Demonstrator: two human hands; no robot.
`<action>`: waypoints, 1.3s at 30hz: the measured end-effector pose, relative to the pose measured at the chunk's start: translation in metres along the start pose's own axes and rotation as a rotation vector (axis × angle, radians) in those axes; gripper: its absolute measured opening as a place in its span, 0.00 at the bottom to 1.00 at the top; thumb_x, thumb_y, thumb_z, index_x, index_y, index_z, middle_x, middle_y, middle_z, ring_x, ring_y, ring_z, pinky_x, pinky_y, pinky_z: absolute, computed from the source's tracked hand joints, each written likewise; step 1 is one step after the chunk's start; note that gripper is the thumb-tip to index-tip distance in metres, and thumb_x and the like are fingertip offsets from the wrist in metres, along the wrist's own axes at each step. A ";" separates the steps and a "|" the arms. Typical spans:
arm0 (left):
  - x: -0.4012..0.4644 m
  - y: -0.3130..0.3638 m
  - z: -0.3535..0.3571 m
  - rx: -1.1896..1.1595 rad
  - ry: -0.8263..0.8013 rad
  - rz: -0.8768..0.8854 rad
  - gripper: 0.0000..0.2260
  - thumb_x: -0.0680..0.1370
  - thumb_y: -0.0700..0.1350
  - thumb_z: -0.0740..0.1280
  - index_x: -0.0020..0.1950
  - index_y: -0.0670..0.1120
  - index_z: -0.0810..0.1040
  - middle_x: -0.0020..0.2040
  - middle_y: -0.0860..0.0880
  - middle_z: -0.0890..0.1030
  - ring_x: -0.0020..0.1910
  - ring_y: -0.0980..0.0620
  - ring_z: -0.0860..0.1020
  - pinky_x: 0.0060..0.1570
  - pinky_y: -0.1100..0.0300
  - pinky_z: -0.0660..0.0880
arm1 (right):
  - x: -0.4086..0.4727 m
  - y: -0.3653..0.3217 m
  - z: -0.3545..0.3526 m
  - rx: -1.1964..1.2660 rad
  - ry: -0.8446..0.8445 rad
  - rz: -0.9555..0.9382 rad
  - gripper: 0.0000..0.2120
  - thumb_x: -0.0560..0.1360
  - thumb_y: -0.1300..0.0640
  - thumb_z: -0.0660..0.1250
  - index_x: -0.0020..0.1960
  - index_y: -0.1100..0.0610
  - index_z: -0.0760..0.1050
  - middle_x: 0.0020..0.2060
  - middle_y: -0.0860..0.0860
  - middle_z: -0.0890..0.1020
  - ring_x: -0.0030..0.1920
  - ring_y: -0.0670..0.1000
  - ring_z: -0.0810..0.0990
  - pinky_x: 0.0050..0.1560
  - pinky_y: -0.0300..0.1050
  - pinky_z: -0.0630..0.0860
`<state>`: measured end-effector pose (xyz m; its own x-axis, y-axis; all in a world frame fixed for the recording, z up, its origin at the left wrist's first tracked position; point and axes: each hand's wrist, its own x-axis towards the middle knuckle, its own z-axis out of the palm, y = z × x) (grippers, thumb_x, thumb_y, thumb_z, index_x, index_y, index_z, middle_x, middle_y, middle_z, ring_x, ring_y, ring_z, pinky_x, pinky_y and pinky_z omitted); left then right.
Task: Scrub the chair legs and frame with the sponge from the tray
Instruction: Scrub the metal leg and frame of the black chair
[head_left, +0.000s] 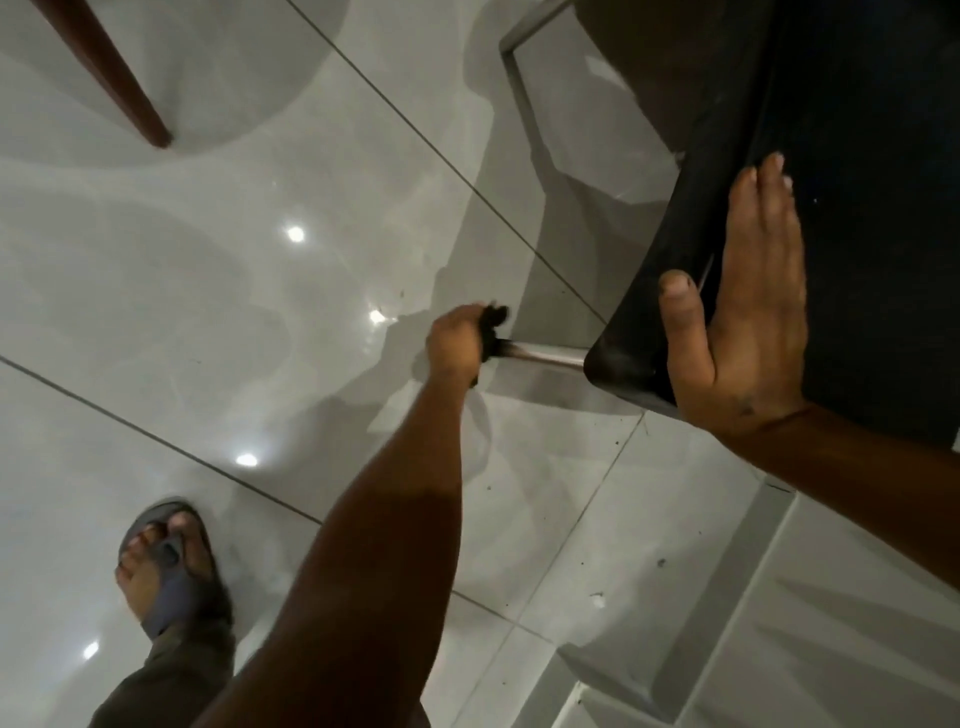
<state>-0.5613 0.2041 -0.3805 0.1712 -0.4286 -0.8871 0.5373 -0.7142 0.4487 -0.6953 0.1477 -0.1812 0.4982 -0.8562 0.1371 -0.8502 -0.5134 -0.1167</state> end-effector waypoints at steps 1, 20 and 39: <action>0.011 0.001 -0.003 -0.064 0.049 -0.111 0.13 0.81 0.48 0.70 0.55 0.39 0.86 0.51 0.42 0.86 0.48 0.44 0.82 0.54 0.52 0.78 | 0.000 0.001 0.001 0.002 0.006 -0.012 0.39 0.85 0.35 0.47 0.83 0.63 0.55 0.83 0.65 0.60 0.84 0.63 0.57 0.83 0.62 0.56; 0.057 -0.046 0.000 -0.341 0.018 -0.242 0.11 0.78 0.39 0.64 0.54 0.35 0.81 0.41 0.42 0.81 0.26 0.49 0.67 0.30 0.60 0.64 | 0.000 -0.002 -0.006 0.029 -0.018 -0.018 0.41 0.84 0.35 0.49 0.82 0.68 0.56 0.82 0.68 0.58 0.84 0.66 0.56 0.83 0.66 0.55; 0.019 -0.048 0.012 -0.761 0.023 -0.201 0.22 0.77 0.36 0.71 0.72 0.39 0.77 0.56 0.41 0.79 0.54 0.40 0.78 0.54 0.45 0.77 | -0.001 -0.003 -0.004 0.057 -0.017 0.026 0.43 0.83 0.32 0.51 0.83 0.65 0.54 0.83 0.64 0.59 0.84 0.62 0.56 0.83 0.65 0.56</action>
<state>-0.5932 0.2235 -0.4176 0.0236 -0.3140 -0.9491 0.9761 -0.1978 0.0897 -0.6937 0.1501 -0.1771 0.4791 -0.8700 0.1167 -0.8522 -0.4929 -0.1757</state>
